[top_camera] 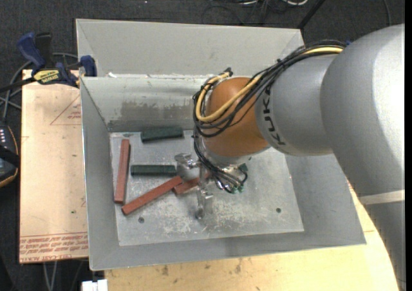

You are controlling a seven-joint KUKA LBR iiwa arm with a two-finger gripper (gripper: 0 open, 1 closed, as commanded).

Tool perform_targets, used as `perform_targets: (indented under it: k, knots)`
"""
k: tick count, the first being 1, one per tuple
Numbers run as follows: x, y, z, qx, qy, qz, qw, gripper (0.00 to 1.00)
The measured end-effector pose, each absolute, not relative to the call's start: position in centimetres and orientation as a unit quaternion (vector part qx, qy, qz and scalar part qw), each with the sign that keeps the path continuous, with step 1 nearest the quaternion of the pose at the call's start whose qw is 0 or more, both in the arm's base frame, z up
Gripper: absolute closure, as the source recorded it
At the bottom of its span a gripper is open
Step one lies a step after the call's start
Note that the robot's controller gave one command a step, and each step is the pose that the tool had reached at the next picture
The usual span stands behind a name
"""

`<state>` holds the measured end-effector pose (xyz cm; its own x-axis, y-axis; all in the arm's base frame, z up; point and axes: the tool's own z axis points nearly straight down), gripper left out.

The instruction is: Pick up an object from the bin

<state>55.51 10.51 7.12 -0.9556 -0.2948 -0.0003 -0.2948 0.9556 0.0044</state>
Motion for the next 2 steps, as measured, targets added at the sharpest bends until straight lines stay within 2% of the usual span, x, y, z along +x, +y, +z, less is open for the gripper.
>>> perform_targets:
  k: [1,2]
  knots:
    - [55.6,10.2,7.2,0.146,-0.989,-0.001,-0.001,1.0]
    - [51.5,13.7,19.8,0.24,-0.971,-0.001,-0.004,1.0]
